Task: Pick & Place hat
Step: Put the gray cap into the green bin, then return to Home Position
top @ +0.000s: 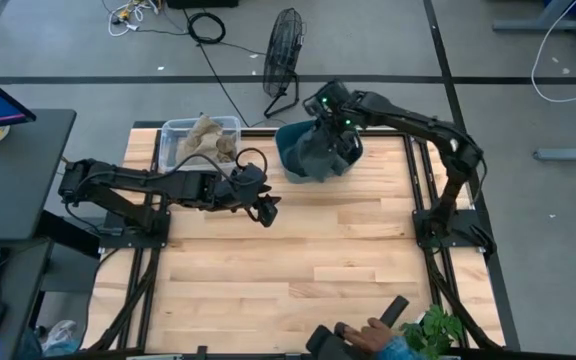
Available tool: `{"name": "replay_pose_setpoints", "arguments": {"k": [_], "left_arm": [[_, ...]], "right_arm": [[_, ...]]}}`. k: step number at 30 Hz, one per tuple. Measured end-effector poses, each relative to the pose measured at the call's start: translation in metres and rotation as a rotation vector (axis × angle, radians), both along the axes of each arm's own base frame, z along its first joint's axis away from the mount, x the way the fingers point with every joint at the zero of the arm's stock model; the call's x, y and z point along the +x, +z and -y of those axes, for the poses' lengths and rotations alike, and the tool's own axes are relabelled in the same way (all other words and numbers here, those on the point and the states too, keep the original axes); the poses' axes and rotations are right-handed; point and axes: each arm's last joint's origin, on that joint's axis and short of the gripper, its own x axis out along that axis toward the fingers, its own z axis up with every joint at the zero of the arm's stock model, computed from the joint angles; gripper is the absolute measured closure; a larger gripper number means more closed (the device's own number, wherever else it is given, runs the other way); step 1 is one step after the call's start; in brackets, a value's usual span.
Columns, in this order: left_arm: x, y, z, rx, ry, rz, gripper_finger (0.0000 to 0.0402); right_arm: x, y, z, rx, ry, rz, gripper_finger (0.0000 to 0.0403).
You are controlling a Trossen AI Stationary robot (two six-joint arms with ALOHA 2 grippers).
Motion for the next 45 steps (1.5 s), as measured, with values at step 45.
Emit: {"name": "replay_pose_setpoints", "arguments": {"k": [45], "left_arm": [[-0.142,0.077,-0.017,0.131,0.000,0.076,0.0189]], "right_arm": [[-0.153,0.177,-0.170,0.976,-0.370,0.724,0.0259]]}}
